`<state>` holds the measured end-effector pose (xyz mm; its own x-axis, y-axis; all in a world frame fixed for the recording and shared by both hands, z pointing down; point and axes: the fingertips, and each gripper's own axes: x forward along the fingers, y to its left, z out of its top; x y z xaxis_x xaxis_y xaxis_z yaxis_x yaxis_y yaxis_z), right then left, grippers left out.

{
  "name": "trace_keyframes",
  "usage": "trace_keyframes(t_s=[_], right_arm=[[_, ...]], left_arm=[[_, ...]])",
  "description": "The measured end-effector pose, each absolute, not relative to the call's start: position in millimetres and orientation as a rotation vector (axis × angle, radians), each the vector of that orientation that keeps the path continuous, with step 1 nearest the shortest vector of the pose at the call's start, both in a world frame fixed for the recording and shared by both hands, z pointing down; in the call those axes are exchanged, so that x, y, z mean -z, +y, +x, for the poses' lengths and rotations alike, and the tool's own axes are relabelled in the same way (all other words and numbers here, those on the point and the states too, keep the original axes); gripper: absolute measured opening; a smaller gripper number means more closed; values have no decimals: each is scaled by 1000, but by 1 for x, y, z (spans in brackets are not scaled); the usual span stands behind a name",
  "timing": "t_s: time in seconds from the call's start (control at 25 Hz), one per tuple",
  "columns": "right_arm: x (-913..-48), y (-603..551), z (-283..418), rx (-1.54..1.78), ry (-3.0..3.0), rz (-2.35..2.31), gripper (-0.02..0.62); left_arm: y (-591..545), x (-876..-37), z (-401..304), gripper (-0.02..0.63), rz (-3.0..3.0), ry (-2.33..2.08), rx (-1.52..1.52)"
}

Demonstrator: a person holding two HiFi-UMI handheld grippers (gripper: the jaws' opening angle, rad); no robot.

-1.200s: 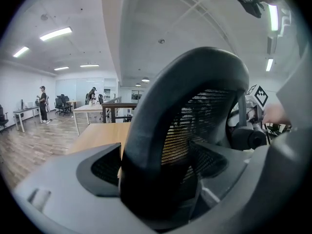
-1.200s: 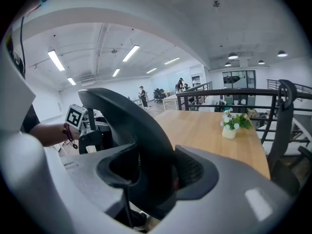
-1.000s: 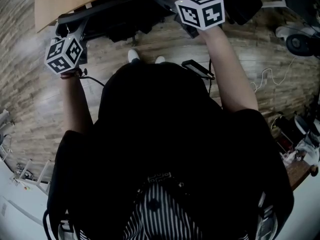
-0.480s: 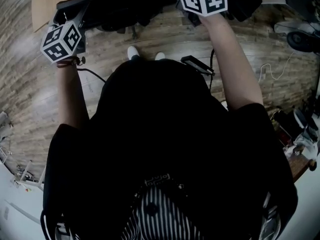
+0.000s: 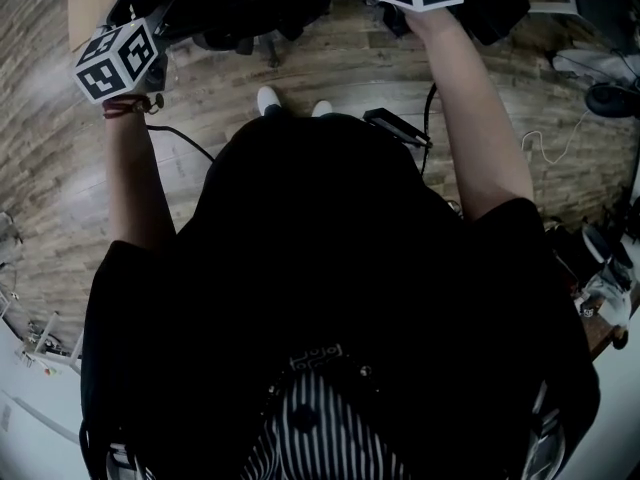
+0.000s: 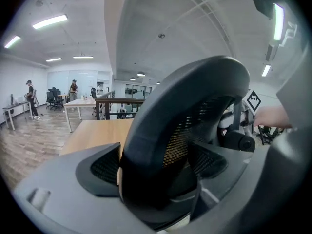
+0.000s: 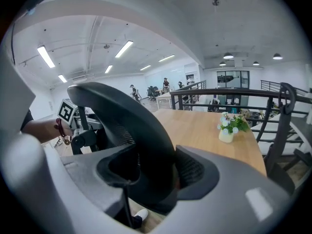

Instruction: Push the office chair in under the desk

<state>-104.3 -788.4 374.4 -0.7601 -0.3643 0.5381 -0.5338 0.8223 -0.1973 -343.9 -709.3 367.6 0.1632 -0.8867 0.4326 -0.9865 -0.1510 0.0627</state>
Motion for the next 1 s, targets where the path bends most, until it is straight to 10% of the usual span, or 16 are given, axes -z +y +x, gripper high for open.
trace_keyframes(t_s=[0.28,0.48,0.64,1.0], right_arm=[[-366,-769,-84,-497,-2528,658,242],[-359,-721,-71,-499,-2574,605,226],[-360,-697,-76,-595,-2617,559,3],[-346,-672,-93,-472,-2666,555,-1]], left_arm=[[-665,-353,-332,397,2159,-1774,-497],[-624,-339,-289,19,2307,-1720,-524],[-629,-332,-242,3,2404,-1595,-367],[-638,-334,-185,3,2393,-1528,-313]])
